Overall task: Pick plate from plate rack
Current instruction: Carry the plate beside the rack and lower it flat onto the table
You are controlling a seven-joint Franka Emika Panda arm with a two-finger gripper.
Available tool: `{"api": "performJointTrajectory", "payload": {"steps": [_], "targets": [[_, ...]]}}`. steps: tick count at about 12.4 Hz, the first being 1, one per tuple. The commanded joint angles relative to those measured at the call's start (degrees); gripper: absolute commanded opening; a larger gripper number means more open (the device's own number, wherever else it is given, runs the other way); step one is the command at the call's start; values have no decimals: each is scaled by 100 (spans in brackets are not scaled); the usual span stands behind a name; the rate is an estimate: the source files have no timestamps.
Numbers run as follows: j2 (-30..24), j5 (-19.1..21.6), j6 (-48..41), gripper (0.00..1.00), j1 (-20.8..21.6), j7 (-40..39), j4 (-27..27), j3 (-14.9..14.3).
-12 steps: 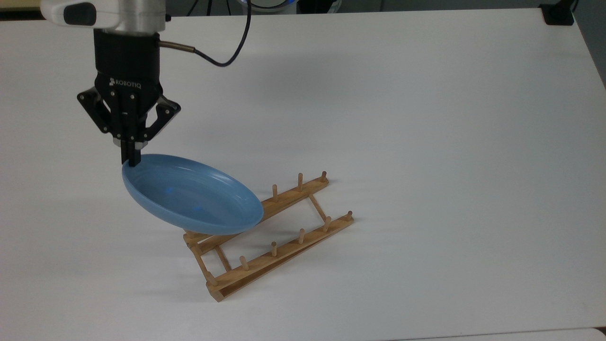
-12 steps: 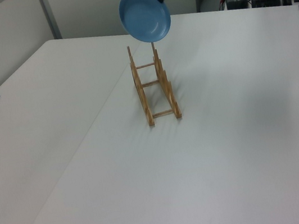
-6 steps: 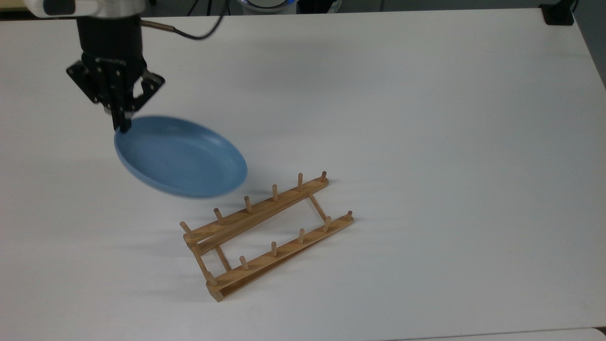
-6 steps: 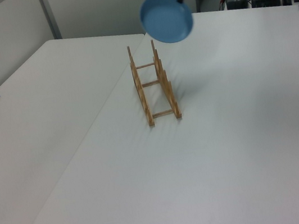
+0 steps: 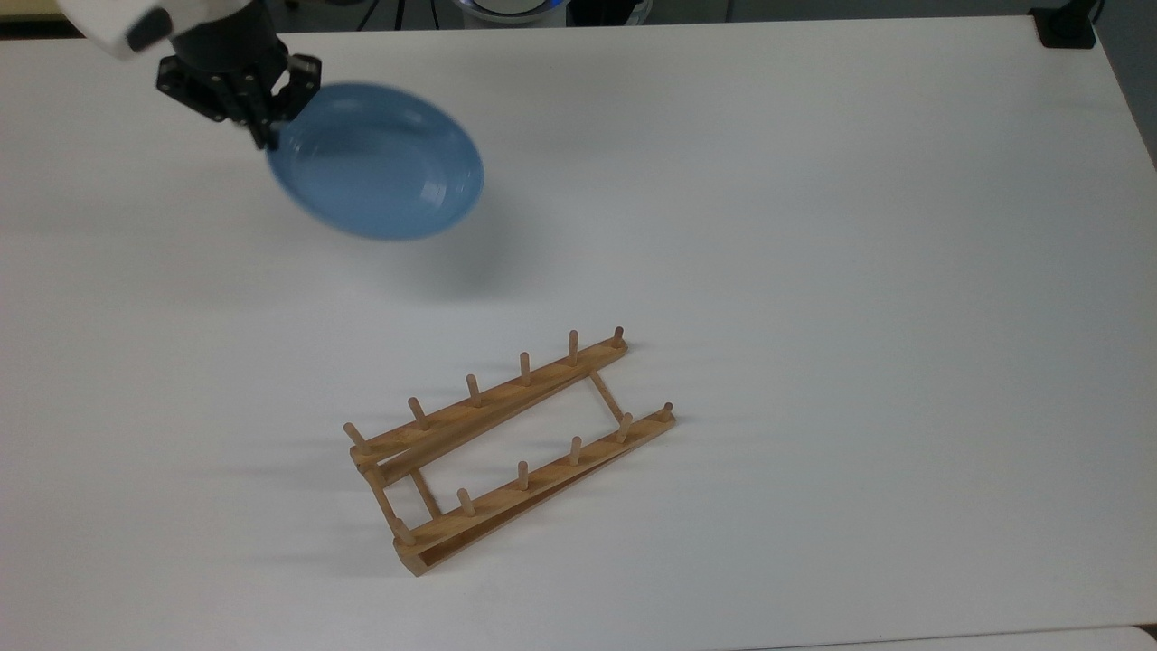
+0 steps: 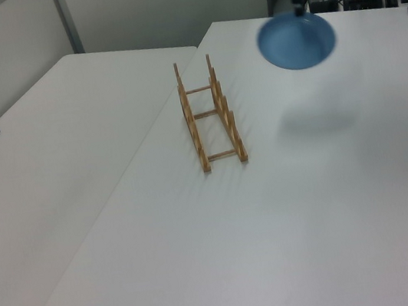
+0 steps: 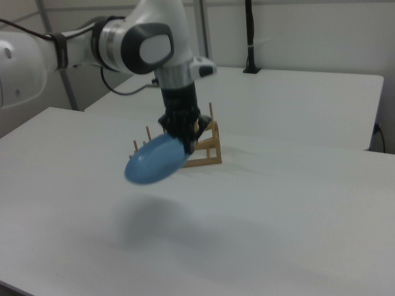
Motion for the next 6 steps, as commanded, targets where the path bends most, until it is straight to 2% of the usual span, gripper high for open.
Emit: {"api": "performJointTrajectory", "payload": {"steps": [1,6], "targets": [[-31,27,-172,0,-278,-809,-708,-2],[120,299,748,0,-384,-879,-1437,-2]]}}
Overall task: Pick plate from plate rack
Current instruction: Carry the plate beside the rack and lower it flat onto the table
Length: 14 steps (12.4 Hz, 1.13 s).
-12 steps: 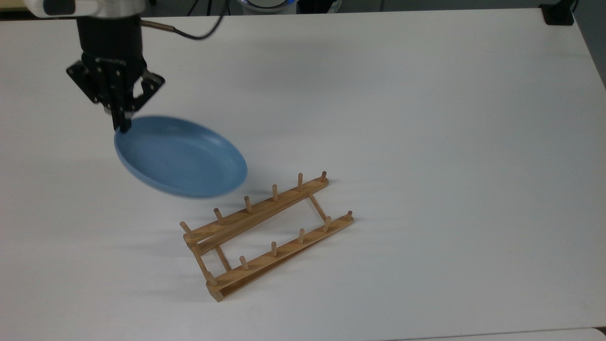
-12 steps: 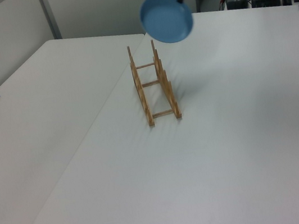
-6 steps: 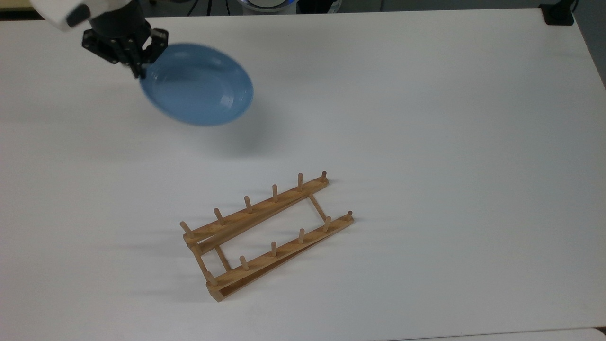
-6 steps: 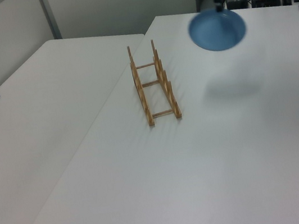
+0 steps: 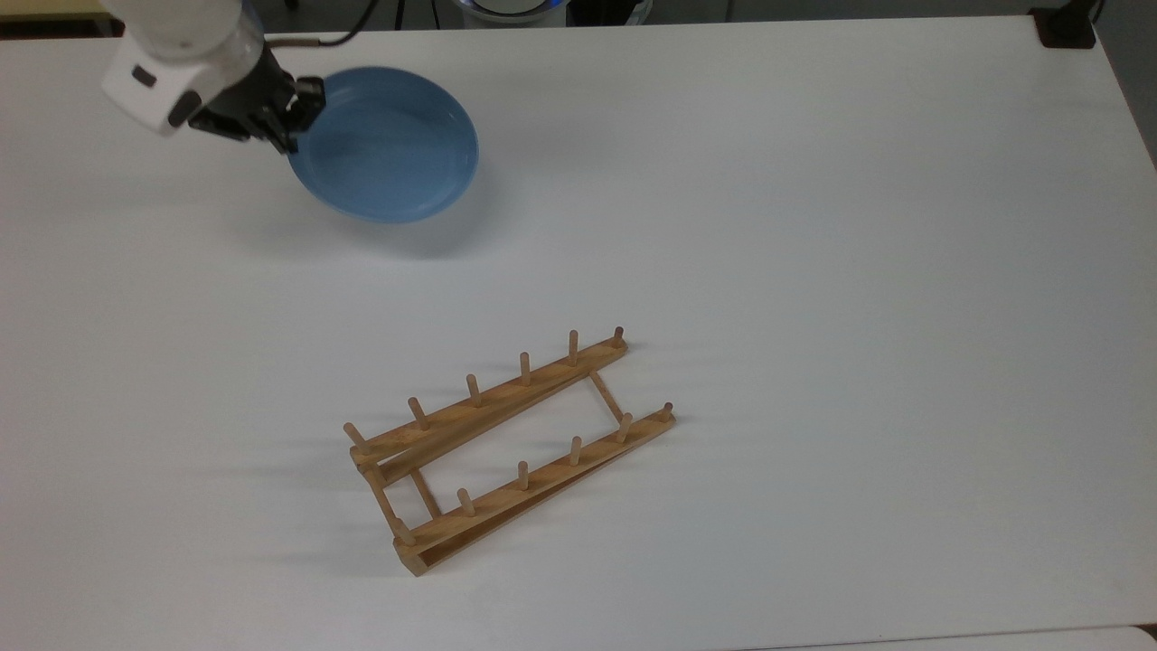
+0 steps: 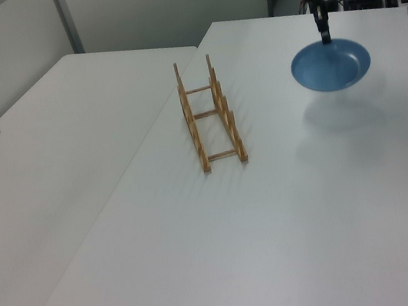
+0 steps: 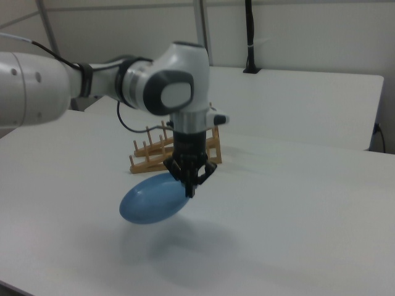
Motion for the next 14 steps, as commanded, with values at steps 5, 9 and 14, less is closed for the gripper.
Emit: {"api": "performJointTrajectory", "payload": {"steps": [5,9,14], "targets": [[395,185,1488,0,16,-107,-927,9],[537,176,1745,33,34,-46,-1016,27],[319,264,1124,100,16,620,-385,36]]}}
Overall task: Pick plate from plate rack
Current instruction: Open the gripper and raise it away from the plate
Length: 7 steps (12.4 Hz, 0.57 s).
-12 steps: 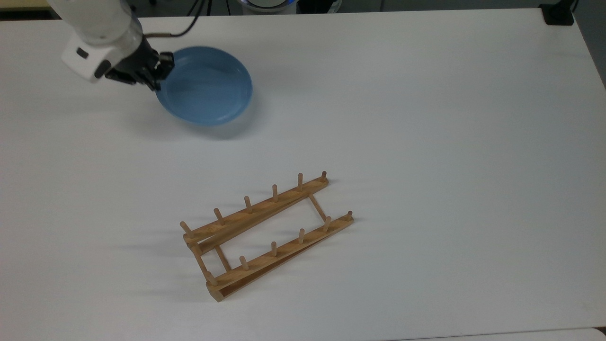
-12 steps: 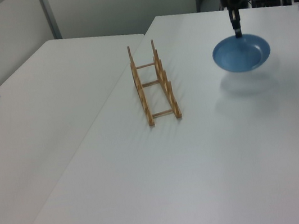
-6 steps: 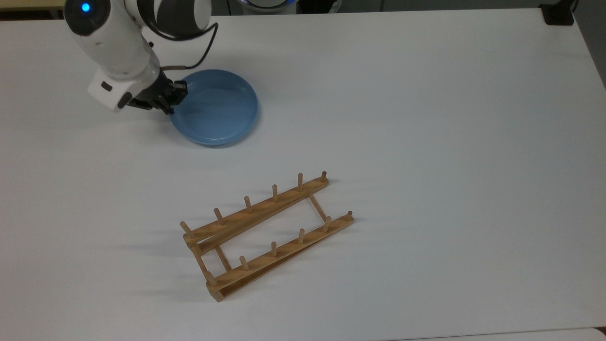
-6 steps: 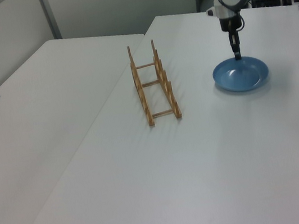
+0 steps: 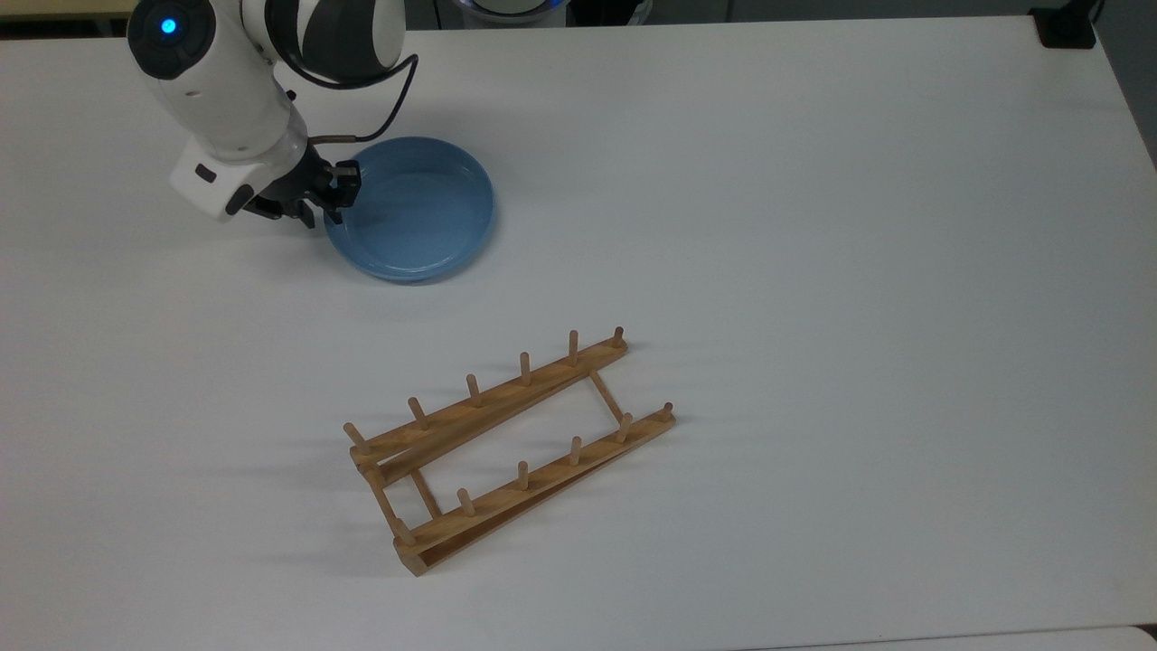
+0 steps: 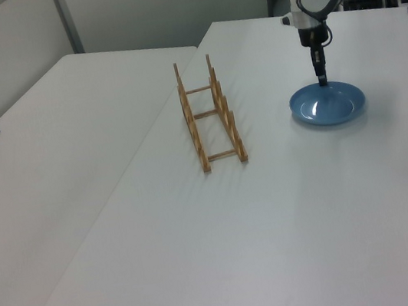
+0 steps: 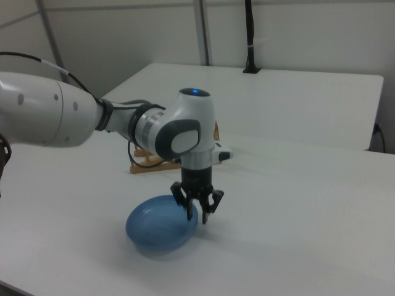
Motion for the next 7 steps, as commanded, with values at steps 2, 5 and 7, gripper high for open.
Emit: {"api": "performJointTrajectory", "payload": {"steps": [2,5,7], "targets": [[-474,240,-1240,100,116,673,971,28],[-904,441,-1970,100,318,1144,1403,28],[-1221,600,-2235,100,433,1638,1527,36]]}}
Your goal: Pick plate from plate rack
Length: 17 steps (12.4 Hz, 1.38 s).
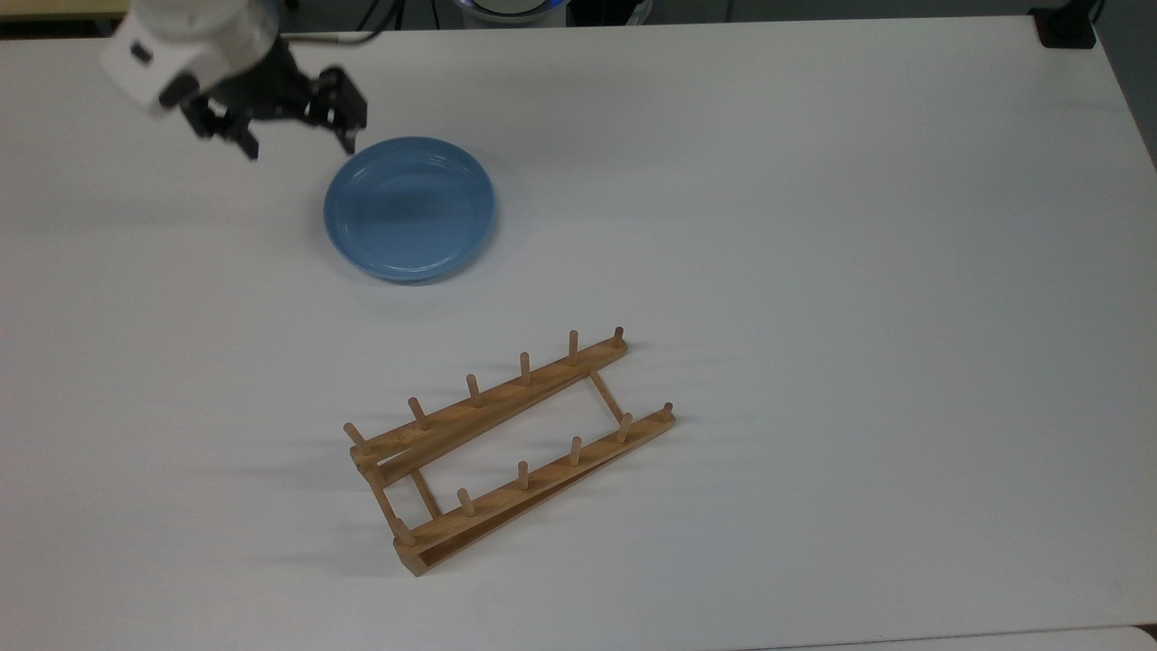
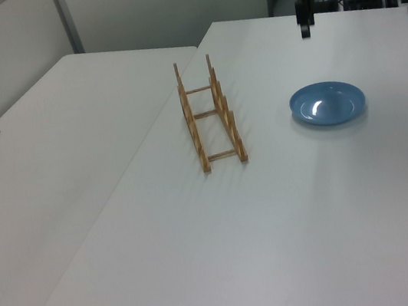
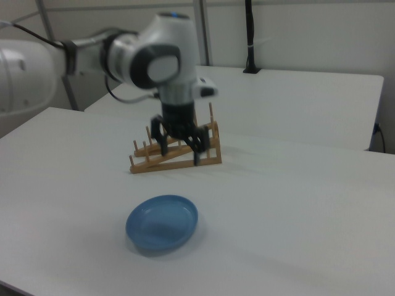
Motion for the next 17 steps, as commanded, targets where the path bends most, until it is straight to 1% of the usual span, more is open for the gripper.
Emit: {"api": "performJointTrajectory", "payload": {"steps": [1,3,5,6,7,8,9,10,11,13,14,15,17], "targets": [[-673,315,-653,100,255,863,149,-24],[-999,439,-1058,100,334,1197,254,-24],[-1132,448,-1619,100,466,1444,613,-23],[-1167,448,-1918,100,615,1514,763,-76],[-1280,448,-2156,100,799,1585,817,-129],[-1455,492,-2210,100,949,1794,765,-251],[-1579,596,-2194,100,1124,1936,643,-443],[-1658,702,-2150,100,1326,1920,511,-602],[-1659,712,-2097,100,1450,1893,492,-665],[-1607,659,-1503,100,1477,1867,335,-656],[-1607,581,-890,100,1486,1858,177,-622],[-1563,475,-579,100,1495,1858,132,-621],[-1414,247,-235,100,1609,1814,132,-621]]}}
